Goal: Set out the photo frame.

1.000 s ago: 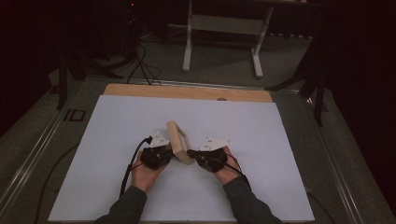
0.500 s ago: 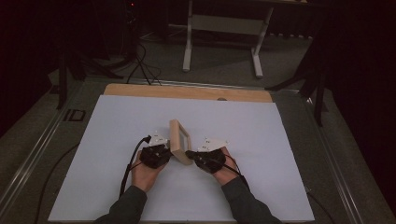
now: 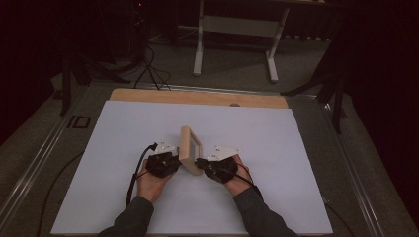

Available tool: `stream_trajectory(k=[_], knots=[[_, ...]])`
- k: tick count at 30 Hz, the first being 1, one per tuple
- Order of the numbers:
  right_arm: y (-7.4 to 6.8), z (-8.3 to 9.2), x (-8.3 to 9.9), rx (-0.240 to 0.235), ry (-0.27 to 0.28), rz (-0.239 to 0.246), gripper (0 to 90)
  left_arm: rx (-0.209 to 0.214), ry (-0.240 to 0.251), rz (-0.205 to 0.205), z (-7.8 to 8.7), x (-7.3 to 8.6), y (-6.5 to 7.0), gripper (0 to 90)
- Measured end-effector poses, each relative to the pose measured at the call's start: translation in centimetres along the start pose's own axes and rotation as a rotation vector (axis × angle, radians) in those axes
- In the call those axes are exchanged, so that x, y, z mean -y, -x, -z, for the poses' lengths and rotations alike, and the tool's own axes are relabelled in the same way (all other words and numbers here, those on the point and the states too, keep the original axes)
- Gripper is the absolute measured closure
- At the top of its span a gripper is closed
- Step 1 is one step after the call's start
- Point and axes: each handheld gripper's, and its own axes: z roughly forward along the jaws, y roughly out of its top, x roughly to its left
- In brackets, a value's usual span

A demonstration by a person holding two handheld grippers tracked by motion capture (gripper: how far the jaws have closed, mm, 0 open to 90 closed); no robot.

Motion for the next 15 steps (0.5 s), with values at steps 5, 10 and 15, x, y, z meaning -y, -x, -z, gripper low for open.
stream_trajectory(k=[5,10,15], knots=[[0.1,0.0,0.1,0.002,0.0,-0.001,77.4,-0.005,0.024,0.012,0.6,0.0,-0.4,73.6],[0.3,0.2,0.0,-0.003,0.01,-0.014,71.6,-0.023,0.05,0.026,1.4,0.0,-1.0,66.4],[0.7,0.5,0.1,-0.001,0.015,-0.027,67.5,-0.037,0.088,0.054,2.5,-0.2,-1.5,62.5]])
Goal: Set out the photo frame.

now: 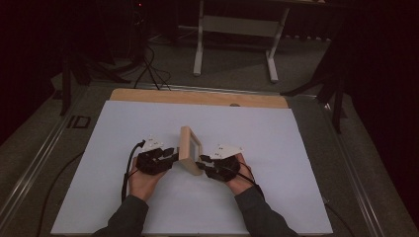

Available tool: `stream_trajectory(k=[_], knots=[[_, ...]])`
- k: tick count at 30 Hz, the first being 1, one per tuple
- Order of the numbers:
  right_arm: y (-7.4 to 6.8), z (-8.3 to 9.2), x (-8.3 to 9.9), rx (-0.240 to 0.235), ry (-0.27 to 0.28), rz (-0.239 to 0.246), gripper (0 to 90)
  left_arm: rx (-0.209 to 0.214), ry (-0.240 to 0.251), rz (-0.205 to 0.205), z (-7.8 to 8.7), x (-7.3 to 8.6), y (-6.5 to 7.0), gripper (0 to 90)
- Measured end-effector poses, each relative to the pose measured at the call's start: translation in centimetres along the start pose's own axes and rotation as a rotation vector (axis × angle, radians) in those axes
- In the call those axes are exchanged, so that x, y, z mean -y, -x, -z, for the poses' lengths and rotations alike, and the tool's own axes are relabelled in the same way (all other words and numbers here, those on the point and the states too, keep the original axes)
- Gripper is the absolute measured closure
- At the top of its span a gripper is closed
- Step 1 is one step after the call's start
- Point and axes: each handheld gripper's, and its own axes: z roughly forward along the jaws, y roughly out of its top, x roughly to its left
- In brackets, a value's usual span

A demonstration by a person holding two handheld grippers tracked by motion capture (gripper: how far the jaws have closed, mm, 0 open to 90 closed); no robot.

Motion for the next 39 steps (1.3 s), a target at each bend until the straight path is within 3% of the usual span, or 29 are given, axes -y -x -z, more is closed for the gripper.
stream_trajectory(k=[15,24,33,39], knots=[[0.7,0.6,0.0,0.003,0.01,-0.022,64.4,-0.007,0.078,0.054,2.4,-1.4,-0.3,48.0],[0.8,0.7,0.0,0.008,0.014,-0.026,63.2,0.009,0.11,0.05,3.2,-2.3,0.7,45.0],[1.0,0.9,0.0,0.013,0.018,-0.03,62.1,0.025,0.108,0.071,2.8,-2.4,1.7,47.6],[1.1,0.9,0.0,0.011,0.018,-0.034,62.3,0.017,0.103,0.065,2.3,-2.4,2.5,38.8]])
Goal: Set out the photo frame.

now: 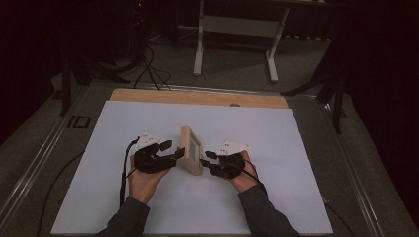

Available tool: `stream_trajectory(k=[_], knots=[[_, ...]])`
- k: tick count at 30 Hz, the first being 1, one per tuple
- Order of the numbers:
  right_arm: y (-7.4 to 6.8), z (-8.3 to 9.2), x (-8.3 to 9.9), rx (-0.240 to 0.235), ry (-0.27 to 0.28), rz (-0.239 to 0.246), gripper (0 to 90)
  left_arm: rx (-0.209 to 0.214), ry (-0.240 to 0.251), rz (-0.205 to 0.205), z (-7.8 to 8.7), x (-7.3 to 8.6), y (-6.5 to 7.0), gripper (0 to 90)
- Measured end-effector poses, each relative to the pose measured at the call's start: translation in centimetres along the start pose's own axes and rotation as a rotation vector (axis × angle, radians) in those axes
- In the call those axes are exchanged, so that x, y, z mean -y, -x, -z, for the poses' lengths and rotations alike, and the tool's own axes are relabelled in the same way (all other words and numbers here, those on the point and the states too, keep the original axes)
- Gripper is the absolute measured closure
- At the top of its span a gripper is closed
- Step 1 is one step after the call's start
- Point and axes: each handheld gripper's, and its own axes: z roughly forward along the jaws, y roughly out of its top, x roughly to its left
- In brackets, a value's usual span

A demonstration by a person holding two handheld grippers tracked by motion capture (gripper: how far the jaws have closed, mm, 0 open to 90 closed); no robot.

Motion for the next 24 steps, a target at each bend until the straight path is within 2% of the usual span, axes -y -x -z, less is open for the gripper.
stream_trajectory(k=[4,6,8,18,24], knots=[[0.0,0.0,0.0,0.0,0.0,-0.001,62.3,-0.016,-0.01,-0.01,-0.4,0.1,0.6,31.2],[0.0,0.0,0.0,0.0,0.0,0.0,62.3,-0.049,-0.016,-0.018,-0.6,0.1,0.9,26.1],[0.1,0.0,0.0,0.0,0.0,0.0,62.2,-0.06,-0.02,-0.015,-0.9,0.2,1.1,25.1],[0.2,0.1,0.0,0.002,0.003,-0.006,62.2,-0.063,-0.064,-0.001,-2.2,0.8,1.4,27.7],[0.2,0.0,0.1,0.001,0.0,-0.007,62.2,-0.04,-0.072,0.017,-2.6,0.9,1.3,32.1]])
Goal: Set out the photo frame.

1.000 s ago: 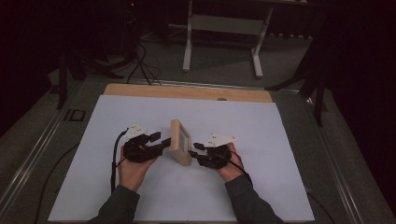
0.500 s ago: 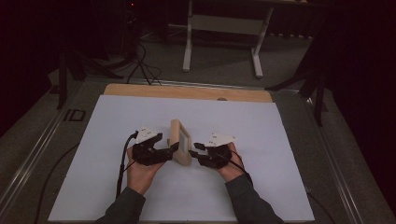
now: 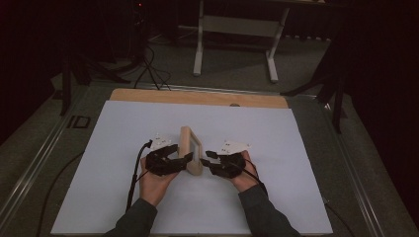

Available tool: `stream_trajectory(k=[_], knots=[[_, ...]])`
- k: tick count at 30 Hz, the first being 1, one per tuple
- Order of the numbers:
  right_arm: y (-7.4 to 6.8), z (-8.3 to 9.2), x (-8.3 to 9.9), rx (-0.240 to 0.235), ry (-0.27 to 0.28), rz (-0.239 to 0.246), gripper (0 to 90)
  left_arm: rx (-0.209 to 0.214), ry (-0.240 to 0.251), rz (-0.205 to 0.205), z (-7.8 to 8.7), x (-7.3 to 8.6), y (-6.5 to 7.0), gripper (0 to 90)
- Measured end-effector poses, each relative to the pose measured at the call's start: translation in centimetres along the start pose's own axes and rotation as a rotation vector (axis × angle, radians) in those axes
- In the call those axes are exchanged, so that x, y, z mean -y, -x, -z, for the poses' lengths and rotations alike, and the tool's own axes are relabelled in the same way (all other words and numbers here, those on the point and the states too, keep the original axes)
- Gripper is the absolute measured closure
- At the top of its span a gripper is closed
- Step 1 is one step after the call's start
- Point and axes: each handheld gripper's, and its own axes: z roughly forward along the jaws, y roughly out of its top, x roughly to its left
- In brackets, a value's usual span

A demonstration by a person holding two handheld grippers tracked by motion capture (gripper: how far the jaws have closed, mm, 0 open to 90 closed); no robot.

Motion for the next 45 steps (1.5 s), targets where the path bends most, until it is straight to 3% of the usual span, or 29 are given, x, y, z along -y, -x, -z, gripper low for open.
stream_trajectory(k=[8,23,45], knots=[[-0.1,-0.1,0.0,-0.001,-0.004,0.003,62.1,0.001,-0.021,-0.004,-0.6,0.2,0.1,34.7],[0.2,0.3,0.0,0.005,0.007,-0.006,61.7,0.068,-0.041,0.032,-0.6,0.1,-0.4,43.9],[0.6,1.1,-0.3,0.022,0.037,-0.018,61.1,0.076,-0.031,0.071,-0.2,0.1,-1.4,58.4]])
